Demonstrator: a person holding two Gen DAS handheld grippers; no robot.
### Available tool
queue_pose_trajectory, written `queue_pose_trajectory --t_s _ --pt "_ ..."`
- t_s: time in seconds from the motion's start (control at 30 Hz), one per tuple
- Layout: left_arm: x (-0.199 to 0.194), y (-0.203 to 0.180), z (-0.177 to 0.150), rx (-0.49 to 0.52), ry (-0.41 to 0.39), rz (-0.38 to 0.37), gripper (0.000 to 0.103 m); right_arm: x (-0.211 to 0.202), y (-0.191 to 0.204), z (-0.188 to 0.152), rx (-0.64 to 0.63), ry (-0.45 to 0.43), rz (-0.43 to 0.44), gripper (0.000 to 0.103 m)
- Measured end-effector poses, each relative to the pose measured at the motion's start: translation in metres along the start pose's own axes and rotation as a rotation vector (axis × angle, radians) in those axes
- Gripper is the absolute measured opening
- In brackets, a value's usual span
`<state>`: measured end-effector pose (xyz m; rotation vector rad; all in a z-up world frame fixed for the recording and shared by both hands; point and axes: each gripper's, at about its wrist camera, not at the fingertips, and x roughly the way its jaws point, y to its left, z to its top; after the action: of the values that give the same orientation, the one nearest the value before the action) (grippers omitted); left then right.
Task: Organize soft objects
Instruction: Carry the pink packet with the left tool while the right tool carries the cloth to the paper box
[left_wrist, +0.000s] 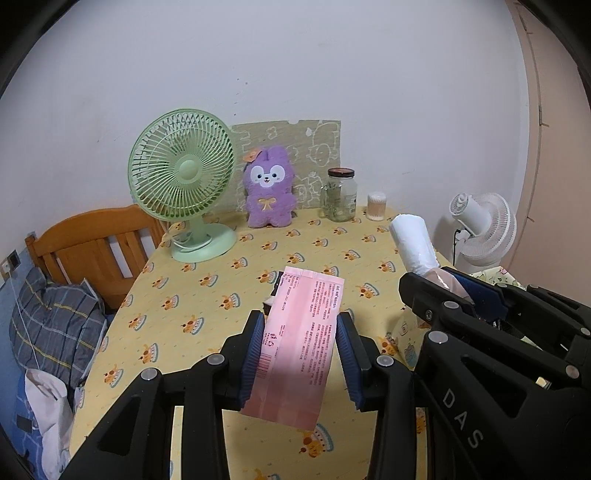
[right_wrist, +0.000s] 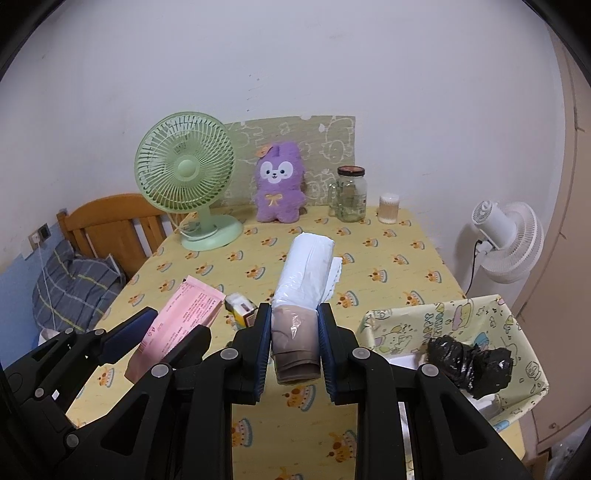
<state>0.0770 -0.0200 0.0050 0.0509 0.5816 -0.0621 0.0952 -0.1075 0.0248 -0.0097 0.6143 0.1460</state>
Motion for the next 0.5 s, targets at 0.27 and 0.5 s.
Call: queue_pose_trajectory --t_s 0.27,0.5 --pt "0.001 -0.016 0.005 0.009 -0.013 -0.014 0.040 -0.006 -0.017 0.002 0.006 -0.016 -0.015 0.027" --pt "0.001 -0.032 0.010 0.019 -0.023 -0.042 0.040 -0.013 -0.034 0.003 0.014 -0.031 -0.046 0.027"
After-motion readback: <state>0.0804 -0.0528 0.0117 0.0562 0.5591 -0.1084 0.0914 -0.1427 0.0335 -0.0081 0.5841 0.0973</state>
